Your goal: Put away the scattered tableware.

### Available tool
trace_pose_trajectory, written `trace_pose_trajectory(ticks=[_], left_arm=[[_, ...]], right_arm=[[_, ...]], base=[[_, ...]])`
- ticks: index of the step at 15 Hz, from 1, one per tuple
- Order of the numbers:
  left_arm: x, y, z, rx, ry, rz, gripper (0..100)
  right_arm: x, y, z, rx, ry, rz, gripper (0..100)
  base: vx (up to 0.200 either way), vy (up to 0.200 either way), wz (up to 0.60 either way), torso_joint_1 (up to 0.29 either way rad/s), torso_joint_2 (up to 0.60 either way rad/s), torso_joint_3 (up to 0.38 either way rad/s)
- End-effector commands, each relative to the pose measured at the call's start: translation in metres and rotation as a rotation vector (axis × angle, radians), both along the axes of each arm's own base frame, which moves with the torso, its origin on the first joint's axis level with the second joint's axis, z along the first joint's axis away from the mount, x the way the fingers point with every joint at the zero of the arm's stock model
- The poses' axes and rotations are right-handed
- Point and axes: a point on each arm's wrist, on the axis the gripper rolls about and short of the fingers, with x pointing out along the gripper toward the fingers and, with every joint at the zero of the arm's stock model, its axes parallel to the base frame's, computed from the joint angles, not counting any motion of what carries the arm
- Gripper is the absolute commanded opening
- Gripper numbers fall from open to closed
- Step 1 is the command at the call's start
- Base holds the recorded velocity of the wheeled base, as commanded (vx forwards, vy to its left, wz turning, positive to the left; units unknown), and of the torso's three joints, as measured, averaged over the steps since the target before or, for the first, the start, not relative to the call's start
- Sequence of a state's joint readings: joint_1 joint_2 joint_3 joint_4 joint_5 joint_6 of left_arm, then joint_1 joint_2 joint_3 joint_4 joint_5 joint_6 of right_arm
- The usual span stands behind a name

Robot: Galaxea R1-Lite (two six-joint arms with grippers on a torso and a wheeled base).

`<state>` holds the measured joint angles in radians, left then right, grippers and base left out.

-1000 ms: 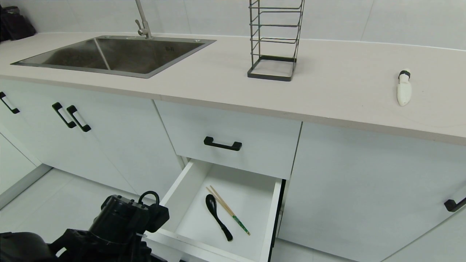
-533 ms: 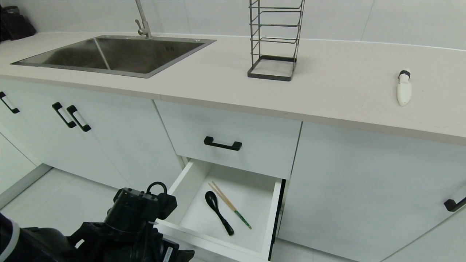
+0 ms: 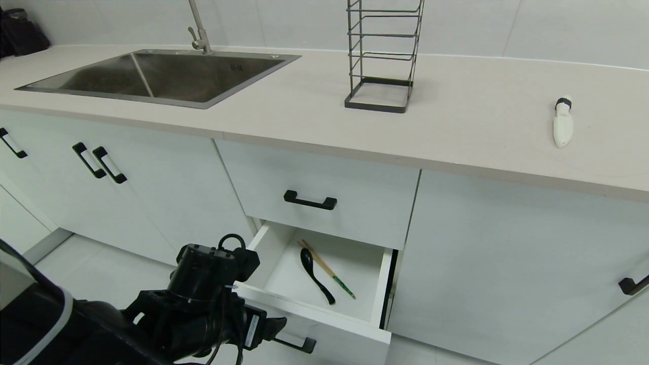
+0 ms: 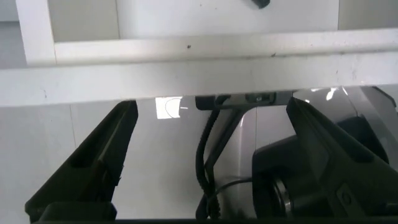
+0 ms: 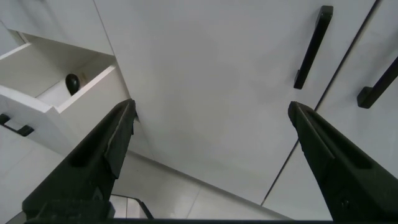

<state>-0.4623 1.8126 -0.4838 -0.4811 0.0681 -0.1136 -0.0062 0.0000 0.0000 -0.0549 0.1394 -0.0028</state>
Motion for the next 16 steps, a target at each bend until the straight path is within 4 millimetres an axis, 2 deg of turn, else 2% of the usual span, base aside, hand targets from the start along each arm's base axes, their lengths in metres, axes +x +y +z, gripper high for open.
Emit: trace_pose_trajectory(ticks=[1,9,16], left_arm=[[0.01,-0.005,0.001,-0.009,-0.015,-0.001,100],[0.034,-0.014,-0.006,-0.047,-0.102,-0.004,100],[0.065,-0.026,-0.011,-0.082,-0.192,-0.004,100]], right_arm=[[0.0,0.0,0.0,0.0,0.0,0.0,100],[0.0,0.0,0.0,0.0,0.0,0.0,100],[0.0,0.0,0.0,0.001,0.0,0.0,100]], base=[[0.0,0.0,0.0,0.0,0.0,0.0],[0.0,0.0,0.0,0.0,0.0,0.0],[0.0,0.0,0.0,0.0,0.0,0.0]])
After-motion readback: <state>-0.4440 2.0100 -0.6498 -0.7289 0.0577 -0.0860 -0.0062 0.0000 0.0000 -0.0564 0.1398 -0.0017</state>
